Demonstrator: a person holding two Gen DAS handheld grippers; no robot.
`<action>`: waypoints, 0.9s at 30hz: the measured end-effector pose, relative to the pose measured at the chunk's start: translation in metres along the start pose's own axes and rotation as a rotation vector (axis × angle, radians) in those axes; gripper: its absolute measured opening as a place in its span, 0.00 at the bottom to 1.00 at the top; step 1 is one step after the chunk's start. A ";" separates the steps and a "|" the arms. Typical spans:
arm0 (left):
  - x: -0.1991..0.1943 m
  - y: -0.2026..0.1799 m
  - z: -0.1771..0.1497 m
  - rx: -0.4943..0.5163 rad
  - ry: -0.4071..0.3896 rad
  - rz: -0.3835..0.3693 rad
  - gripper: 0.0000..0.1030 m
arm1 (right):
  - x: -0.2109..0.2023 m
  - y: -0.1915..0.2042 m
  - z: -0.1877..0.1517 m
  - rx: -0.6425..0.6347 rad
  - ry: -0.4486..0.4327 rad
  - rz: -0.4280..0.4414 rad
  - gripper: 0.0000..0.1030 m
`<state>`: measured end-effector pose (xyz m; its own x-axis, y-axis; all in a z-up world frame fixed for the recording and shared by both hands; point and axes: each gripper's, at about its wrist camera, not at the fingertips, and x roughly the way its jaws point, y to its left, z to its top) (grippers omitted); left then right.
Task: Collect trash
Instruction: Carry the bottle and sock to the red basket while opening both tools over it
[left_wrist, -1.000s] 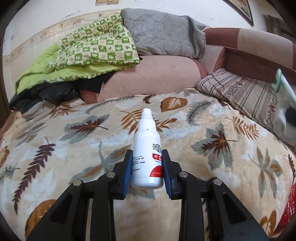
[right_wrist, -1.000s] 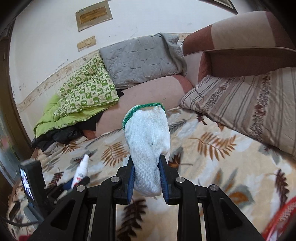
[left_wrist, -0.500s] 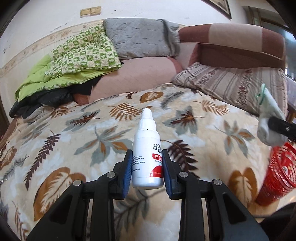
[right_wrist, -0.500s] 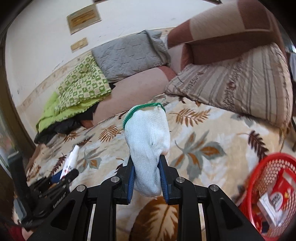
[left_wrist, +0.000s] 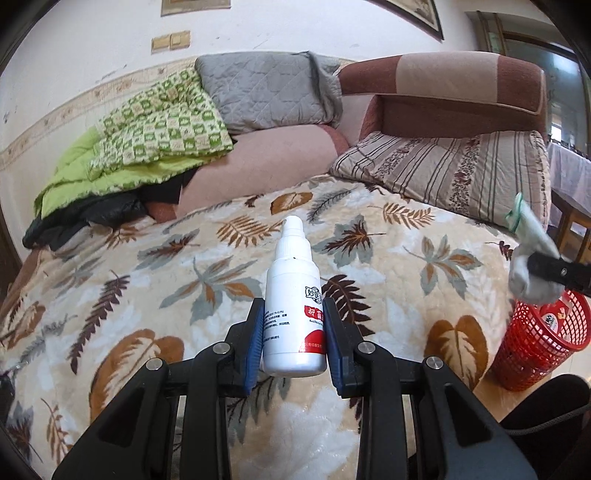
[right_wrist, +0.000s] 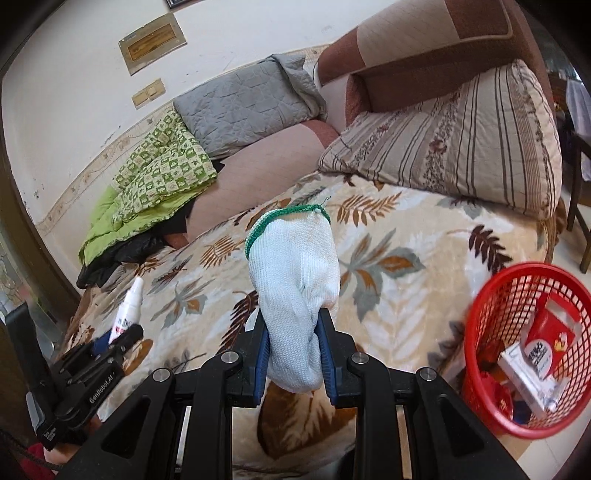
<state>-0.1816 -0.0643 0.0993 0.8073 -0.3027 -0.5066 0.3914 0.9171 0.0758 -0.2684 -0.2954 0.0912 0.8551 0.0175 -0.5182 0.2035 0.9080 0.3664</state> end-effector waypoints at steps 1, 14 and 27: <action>-0.003 -0.001 0.001 0.006 -0.002 -0.004 0.28 | 0.001 0.000 -0.002 -0.013 0.011 -0.008 0.25; -0.002 -0.010 0.012 0.015 0.034 -0.064 0.28 | -0.012 0.004 -0.008 -0.144 0.067 -0.025 0.25; -0.003 -0.077 0.050 0.128 0.034 -0.261 0.28 | -0.048 -0.048 0.011 -0.007 -0.017 -0.046 0.25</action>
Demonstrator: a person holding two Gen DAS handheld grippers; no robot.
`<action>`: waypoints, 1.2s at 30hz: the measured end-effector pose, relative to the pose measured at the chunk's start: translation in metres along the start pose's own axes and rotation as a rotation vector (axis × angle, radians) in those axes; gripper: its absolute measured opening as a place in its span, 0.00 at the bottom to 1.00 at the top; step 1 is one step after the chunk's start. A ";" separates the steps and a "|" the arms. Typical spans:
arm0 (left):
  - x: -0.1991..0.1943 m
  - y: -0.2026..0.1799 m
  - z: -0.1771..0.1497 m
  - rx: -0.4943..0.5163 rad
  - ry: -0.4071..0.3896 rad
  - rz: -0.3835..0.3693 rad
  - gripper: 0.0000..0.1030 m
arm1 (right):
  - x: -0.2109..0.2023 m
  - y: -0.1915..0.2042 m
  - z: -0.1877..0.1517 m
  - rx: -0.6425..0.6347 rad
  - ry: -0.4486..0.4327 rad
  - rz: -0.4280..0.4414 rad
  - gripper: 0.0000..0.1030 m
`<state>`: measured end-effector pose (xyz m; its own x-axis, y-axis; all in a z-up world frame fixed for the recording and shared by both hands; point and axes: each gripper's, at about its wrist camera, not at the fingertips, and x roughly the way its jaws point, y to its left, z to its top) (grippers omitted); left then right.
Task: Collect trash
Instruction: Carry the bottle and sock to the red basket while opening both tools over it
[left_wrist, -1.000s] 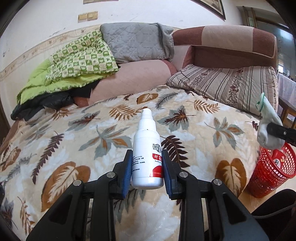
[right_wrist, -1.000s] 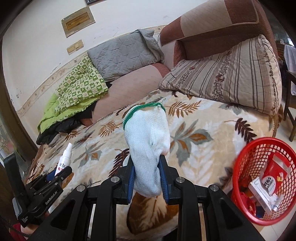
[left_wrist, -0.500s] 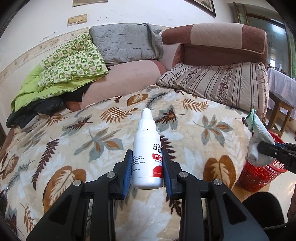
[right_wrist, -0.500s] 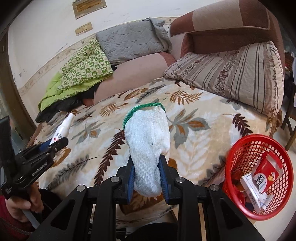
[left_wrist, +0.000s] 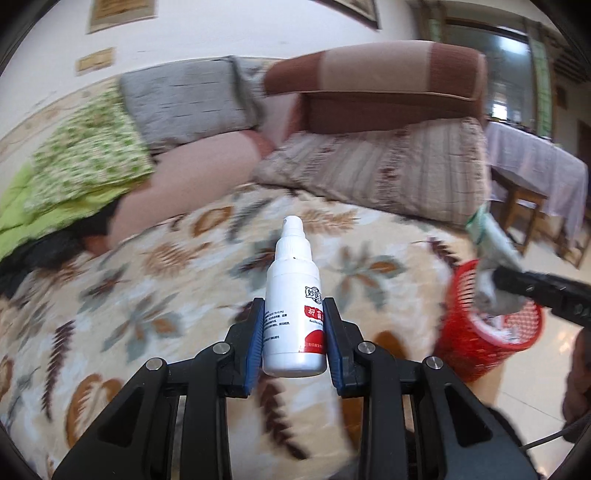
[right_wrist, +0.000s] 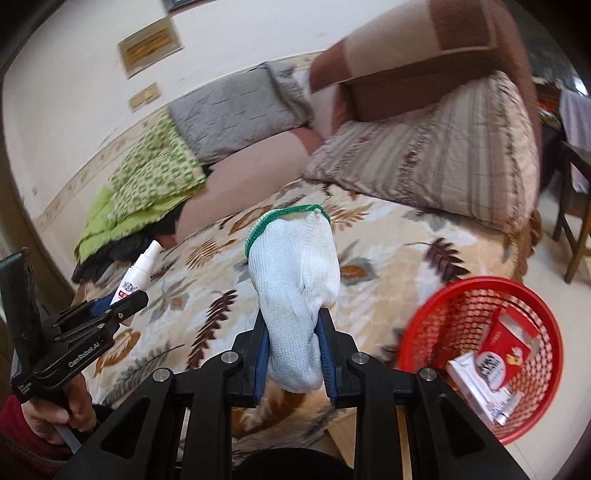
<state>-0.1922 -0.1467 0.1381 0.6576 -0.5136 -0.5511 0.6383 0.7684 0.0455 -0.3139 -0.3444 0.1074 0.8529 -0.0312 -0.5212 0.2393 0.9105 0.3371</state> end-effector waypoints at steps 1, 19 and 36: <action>0.003 -0.008 0.005 0.004 0.006 -0.027 0.28 | -0.003 -0.008 0.001 0.016 -0.005 -0.011 0.25; 0.068 -0.160 0.046 0.084 0.131 -0.374 0.28 | -0.060 -0.141 -0.013 0.246 -0.037 -0.210 0.26; 0.106 -0.205 0.043 0.112 0.214 -0.435 0.45 | -0.055 -0.172 0.002 0.299 -0.040 -0.305 0.52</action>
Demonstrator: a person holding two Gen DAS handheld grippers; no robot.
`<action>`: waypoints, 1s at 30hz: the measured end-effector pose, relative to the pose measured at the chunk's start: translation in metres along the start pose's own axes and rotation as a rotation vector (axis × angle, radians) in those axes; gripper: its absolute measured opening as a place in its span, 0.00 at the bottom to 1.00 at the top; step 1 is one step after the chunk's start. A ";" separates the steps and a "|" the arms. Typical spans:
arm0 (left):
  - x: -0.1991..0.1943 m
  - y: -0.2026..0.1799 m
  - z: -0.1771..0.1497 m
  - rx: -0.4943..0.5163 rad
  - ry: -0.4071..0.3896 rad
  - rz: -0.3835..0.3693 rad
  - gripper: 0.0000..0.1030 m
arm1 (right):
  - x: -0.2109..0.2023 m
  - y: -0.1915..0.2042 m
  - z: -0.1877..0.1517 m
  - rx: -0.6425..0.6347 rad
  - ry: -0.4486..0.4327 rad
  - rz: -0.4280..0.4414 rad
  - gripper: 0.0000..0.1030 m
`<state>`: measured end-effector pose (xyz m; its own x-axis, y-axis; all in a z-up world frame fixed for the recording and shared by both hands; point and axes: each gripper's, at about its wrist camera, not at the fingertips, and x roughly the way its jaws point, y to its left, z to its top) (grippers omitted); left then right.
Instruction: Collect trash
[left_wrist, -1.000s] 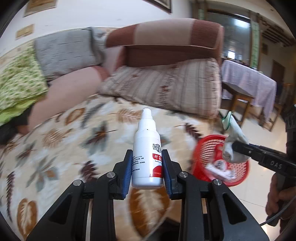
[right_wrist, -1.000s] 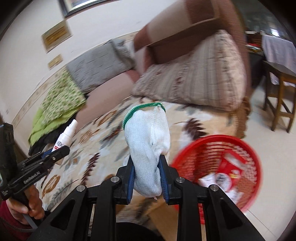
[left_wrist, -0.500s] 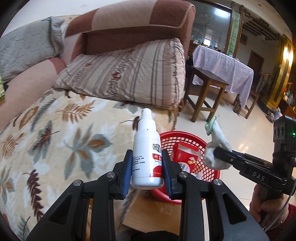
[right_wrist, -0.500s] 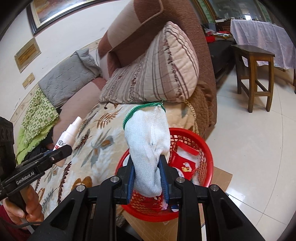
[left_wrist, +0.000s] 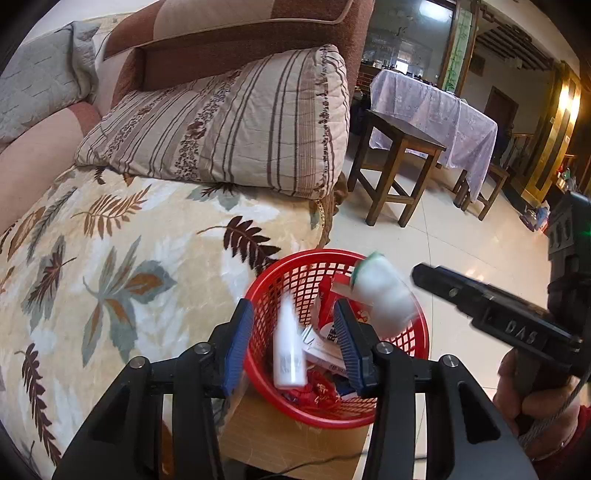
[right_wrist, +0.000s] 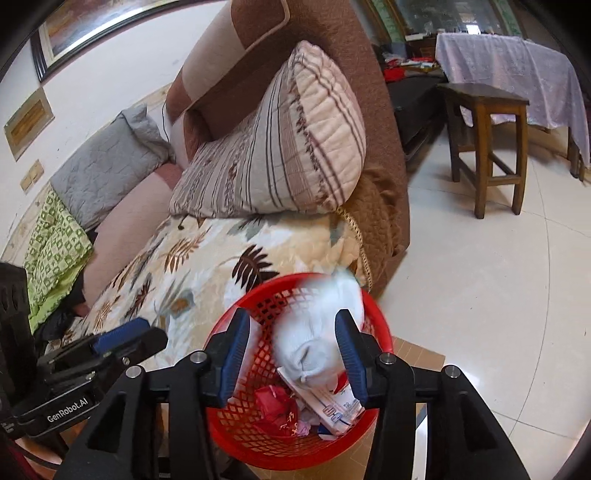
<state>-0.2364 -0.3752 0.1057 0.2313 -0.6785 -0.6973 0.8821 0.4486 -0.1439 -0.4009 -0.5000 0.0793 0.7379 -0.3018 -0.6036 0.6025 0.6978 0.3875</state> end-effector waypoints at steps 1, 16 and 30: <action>-0.003 0.004 -0.002 -0.011 0.001 0.012 0.46 | -0.004 0.002 0.000 -0.013 -0.010 -0.013 0.55; -0.078 0.050 -0.050 -0.021 -0.093 0.332 0.83 | -0.029 0.071 -0.043 -0.155 -0.021 -0.151 0.79; -0.126 0.090 -0.101 -0.087 -0.089 0.400 0.85 | -0.030 0.123 -0.077 -0.206 0.028 -0.180 0.82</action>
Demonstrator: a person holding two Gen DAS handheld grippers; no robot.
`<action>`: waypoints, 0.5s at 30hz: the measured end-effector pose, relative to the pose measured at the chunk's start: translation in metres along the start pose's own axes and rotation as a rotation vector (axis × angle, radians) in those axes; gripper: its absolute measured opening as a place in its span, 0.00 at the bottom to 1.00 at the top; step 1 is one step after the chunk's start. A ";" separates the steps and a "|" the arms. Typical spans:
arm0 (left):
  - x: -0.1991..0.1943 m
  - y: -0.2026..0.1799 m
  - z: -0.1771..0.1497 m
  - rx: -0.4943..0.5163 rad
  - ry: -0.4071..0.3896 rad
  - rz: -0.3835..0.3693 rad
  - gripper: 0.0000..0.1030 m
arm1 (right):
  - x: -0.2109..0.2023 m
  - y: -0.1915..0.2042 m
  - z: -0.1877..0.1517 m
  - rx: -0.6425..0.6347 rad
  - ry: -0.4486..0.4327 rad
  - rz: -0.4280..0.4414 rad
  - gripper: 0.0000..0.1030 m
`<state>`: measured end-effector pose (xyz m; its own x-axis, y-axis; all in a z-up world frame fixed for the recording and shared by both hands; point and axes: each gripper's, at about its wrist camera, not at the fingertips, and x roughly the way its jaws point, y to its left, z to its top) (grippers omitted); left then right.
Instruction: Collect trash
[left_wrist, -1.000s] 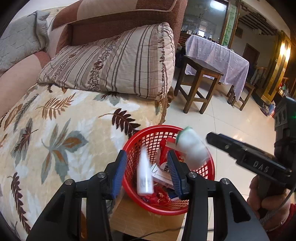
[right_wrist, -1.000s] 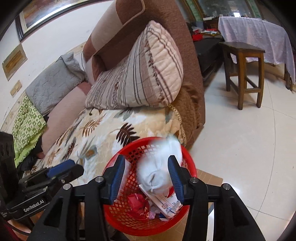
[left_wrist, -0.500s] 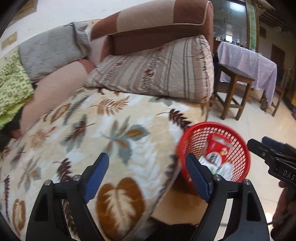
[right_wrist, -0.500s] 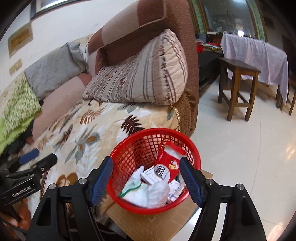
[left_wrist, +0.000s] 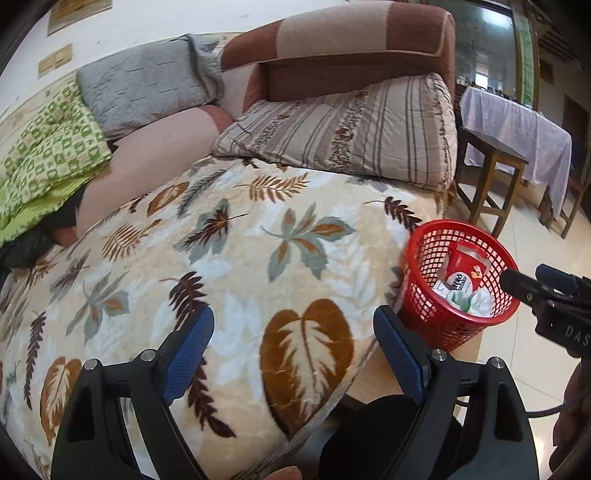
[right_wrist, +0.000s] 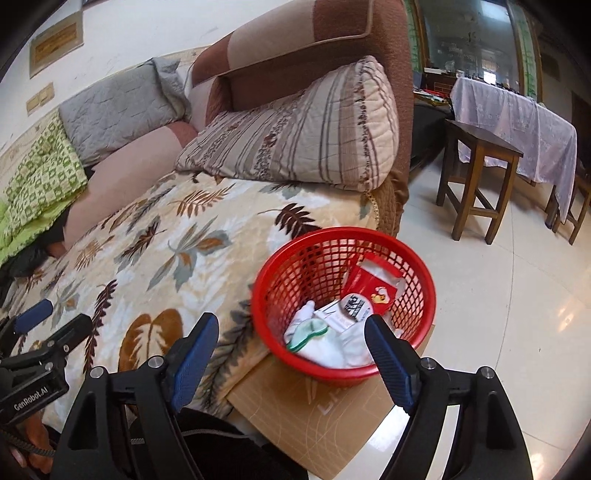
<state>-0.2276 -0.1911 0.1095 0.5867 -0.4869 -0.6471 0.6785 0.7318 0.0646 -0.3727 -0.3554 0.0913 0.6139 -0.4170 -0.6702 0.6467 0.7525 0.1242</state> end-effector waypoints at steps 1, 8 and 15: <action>-0.001 0.003 -0.001 -0.005 0.000 0.003 0.85 | -0.001 0.005 -0.001 -0.012 0.003 -0.002 0.82; -0.003 0.011 -0.005 -0.018 -0.010 0.009 0.87 | -0.005 0.024 -0.007 -0.058 0.012 -0.012 0.83; -0.004 0.012 -0.006 -0.020 -0.006 -0.003 0.89 | -0.003 0.029 -0.011 -0.064 0.029 -0.009 0.83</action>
<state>-0.2243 -0.1776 0.1084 0.5877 -0.4918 -0.6424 0.6710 0.7399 0.0475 -0.3607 -0.3269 0.0891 0.5941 -0.4102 -0.6919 0.6216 0.7801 0.0713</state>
